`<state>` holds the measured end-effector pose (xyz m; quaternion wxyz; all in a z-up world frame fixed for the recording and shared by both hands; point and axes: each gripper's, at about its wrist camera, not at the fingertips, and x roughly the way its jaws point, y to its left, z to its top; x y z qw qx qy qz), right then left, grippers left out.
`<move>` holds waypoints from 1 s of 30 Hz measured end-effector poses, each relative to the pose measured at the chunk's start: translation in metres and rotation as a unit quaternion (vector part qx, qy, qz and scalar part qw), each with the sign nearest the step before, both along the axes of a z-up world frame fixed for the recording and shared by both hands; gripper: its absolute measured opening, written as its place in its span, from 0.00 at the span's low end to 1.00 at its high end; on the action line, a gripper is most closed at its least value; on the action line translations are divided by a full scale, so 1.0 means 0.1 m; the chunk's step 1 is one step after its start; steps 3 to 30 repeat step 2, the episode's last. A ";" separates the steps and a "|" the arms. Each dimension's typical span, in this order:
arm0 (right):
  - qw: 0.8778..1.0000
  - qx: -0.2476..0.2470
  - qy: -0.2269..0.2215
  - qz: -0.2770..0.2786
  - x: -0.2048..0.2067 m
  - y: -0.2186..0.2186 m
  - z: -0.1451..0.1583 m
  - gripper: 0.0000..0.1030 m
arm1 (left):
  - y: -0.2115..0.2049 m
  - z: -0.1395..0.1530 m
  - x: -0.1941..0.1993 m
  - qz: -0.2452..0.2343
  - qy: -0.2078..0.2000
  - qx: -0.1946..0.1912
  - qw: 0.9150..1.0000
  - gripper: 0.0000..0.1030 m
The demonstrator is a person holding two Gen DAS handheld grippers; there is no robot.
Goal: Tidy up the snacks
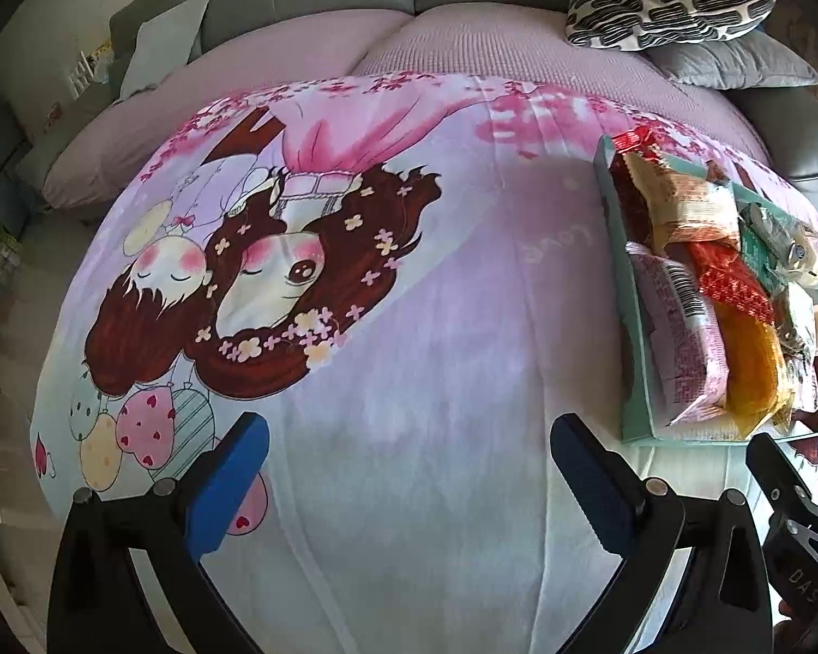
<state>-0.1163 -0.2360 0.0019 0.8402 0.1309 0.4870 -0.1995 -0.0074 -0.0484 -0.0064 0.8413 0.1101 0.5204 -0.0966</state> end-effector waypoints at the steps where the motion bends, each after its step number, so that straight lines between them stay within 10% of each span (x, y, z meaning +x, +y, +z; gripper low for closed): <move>1: 1.000 0.000 0.000 0.000 0.00 0.00 0.00 1.00 | 0.00 0.00 0.00 -0.001 0.002 -0.002 1.000 1.00; 30: 1.000 0.000 0.000 0.000 0.00 0.00 0.00 1.00 | -0.01 -0.01 0.01 -0.001 0.004 -0.001 1.000 1.00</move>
